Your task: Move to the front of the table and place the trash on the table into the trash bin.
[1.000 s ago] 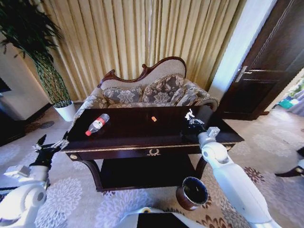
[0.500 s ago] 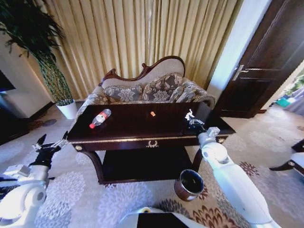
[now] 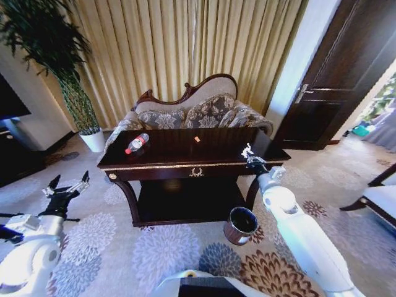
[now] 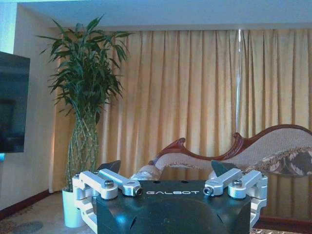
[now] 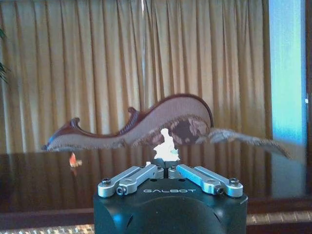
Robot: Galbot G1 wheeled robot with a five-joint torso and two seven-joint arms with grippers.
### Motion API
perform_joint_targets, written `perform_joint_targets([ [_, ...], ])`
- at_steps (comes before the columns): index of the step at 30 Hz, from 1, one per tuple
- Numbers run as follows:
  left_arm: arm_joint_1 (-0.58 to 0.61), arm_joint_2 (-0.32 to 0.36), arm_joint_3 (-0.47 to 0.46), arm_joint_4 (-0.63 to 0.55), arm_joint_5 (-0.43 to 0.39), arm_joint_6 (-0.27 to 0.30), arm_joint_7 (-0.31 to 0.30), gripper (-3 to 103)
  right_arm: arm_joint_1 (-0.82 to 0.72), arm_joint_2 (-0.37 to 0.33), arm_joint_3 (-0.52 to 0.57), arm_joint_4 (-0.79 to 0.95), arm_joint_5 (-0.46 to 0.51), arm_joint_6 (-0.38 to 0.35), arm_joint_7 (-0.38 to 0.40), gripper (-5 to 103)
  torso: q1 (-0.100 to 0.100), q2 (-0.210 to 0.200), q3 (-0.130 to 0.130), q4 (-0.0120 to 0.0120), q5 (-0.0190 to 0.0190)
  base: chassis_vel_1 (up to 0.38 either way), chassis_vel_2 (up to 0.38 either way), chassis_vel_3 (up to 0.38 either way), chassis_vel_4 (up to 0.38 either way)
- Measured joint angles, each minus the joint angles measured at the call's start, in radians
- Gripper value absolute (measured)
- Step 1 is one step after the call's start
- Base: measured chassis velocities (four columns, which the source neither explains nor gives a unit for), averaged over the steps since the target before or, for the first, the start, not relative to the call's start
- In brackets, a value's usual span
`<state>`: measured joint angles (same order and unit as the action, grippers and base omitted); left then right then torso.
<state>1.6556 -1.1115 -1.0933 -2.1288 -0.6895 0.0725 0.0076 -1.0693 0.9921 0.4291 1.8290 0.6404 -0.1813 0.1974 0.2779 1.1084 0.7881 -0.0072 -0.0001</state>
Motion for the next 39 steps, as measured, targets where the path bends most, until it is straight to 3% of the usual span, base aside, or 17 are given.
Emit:
perform_joint_targets([
  [19, -0.001, -0.005, 0.001, -0.001, 0.000, -0.008, 0.007, 100, -0.156, 0.066, 0.042, -0.286, -0.189, 0.092, -0.091, 0, 0.001, 0.000, 0.000, 0.0000, 0.0000, 0.000, 0.000, 0.000, 0.000],
  [26, -0.001, 0.001, -0.003, -0.006, 0.000, -0.009, 0.008, 100, -0.127, 0.090, 0.018, -0.444, -0.201, 0.103, -0.093, 0, 0.000, 0.000, 0.000, 0.0000, 0.0000, 0.000, 0.000, 0.000, 0.000],
  [39, 0.003, -0.006, -0.003, -0.022, 0.000, -0.009, 0.006, 100, 0.000, 0.169, -0.011, -0.750, -0.308, 0.133, -0.121, 0, 0.000, 0.000, 0.000, 0.0002, 0.0001, 0.000, 0.000, 0.000, 0.000],
])
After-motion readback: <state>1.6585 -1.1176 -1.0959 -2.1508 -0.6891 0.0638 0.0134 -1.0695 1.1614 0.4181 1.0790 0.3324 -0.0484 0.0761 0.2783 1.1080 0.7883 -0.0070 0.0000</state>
